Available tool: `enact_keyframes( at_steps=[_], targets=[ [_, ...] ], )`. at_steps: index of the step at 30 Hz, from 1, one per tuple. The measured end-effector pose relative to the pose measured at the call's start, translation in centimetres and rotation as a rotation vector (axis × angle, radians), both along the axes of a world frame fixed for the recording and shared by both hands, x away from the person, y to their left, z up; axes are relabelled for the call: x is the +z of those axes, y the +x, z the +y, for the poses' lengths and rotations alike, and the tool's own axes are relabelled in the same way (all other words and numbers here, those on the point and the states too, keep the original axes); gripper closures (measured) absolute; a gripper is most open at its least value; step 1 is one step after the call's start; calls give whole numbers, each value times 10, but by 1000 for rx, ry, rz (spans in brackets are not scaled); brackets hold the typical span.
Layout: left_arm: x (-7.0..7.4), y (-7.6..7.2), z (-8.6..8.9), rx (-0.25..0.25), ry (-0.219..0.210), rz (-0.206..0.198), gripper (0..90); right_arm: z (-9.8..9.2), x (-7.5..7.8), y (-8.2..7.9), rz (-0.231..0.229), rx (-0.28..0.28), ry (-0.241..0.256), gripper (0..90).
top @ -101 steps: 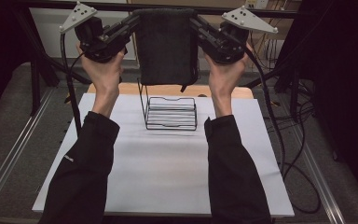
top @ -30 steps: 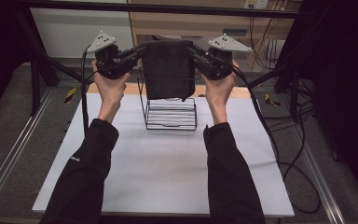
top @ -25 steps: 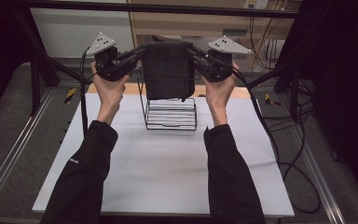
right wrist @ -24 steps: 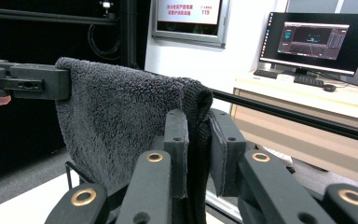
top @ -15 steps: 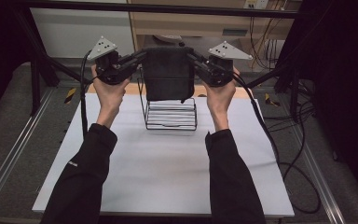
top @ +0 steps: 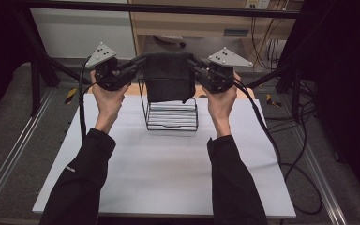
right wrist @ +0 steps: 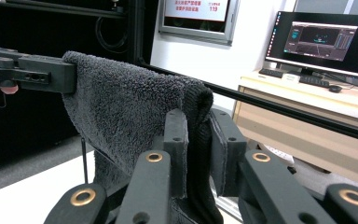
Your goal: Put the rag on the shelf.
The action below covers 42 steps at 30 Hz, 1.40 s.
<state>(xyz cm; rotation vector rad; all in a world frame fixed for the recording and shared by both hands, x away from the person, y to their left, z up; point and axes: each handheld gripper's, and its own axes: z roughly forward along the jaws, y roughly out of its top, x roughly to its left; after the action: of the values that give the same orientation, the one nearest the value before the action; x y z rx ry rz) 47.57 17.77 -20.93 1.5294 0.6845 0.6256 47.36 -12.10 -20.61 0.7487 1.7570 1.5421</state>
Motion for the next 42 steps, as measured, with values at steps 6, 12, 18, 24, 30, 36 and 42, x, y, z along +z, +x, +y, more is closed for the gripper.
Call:
enact_keyframes(
  at_steps=[6, 12, 18, 24, 30, 36, 42],
  targets=[
    [-4, -5, 0, -2, 16, 4, 817, -2, -5, -5, 3, 11, -2, 786],
    [-8, -11, -1, 0, 36, 3, 814, -3, -12, -8, 7, 23, 3, 785],
    [-12, -17, -1, -3, 48, -3, 814, -3, -14, -12, 5, 24, -4, 785],
    [-22, -24, -1, -8, 62, 8, 810, -3, -20, -17, 8, 34, -29, 781],
    [-30, -29, 0, -9, 85, 40, 796, -3, -27, -21, 20, 42, -44, 768],
    [-36, -33, -2, -2, 111, 95, 763, -6, -35, -23, 67, 52, -63, 727],
    [-43, -35, -1, 9, 141, 150, 670, -9, -40, -27, 122, 63, -80, 677]
  ],
)
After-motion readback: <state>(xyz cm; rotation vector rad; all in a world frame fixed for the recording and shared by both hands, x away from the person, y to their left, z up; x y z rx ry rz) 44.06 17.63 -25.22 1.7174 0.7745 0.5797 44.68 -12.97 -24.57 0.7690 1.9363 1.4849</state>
